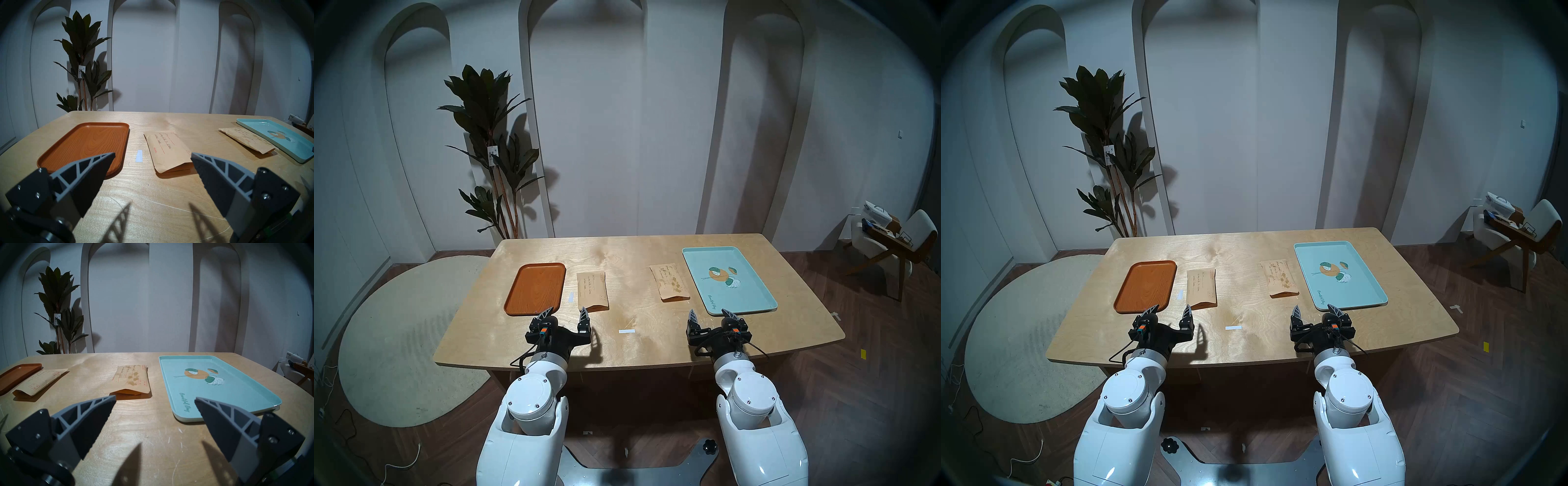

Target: Sort the mail into the trays, one tray per recipient

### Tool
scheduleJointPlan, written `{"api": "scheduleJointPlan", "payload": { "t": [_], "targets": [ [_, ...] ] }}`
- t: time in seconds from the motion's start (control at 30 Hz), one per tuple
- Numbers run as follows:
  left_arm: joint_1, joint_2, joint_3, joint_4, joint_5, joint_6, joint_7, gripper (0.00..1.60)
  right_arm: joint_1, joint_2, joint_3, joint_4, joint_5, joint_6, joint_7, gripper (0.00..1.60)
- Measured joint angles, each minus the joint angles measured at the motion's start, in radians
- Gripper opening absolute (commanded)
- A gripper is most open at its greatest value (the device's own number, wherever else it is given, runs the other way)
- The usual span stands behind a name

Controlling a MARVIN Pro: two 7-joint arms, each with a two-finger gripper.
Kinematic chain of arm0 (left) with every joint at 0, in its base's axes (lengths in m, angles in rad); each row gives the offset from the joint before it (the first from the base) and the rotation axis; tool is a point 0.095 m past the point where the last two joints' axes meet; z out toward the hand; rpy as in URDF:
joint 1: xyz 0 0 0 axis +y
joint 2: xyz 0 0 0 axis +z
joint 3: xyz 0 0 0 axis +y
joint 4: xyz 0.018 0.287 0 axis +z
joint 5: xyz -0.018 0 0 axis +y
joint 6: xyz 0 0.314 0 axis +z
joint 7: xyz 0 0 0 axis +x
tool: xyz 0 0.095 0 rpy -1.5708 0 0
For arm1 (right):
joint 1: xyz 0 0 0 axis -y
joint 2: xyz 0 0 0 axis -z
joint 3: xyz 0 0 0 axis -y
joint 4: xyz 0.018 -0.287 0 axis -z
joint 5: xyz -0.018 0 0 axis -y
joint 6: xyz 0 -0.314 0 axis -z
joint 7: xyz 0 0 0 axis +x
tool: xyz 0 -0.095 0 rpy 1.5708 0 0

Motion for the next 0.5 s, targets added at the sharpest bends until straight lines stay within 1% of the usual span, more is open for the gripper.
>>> {"api": "scheduleJointPlan", "payload": {
  "t": [0.27,0.4,0.5],
  "targets": [
    [0.0,0.004,0.001,-0.002,0.005,-0.001,-0.005,1.6,0.0,0.0,0.0,0.0,0.0,0.0,0.0,1.6],
    [0.0,0.015,0.005,-0.02,0.024,0.007,-0.005,1.6,0.0,0.0,0.0,0.001,-0.001,0.0,0.0,1.6],
    [-0.004,0.026,0.011,-0.039,0.052,0.028,0.002,1.6,0.0,0.0,0.0,0.001,-0.001,0.0,0.0,1.6]
  ]
}}
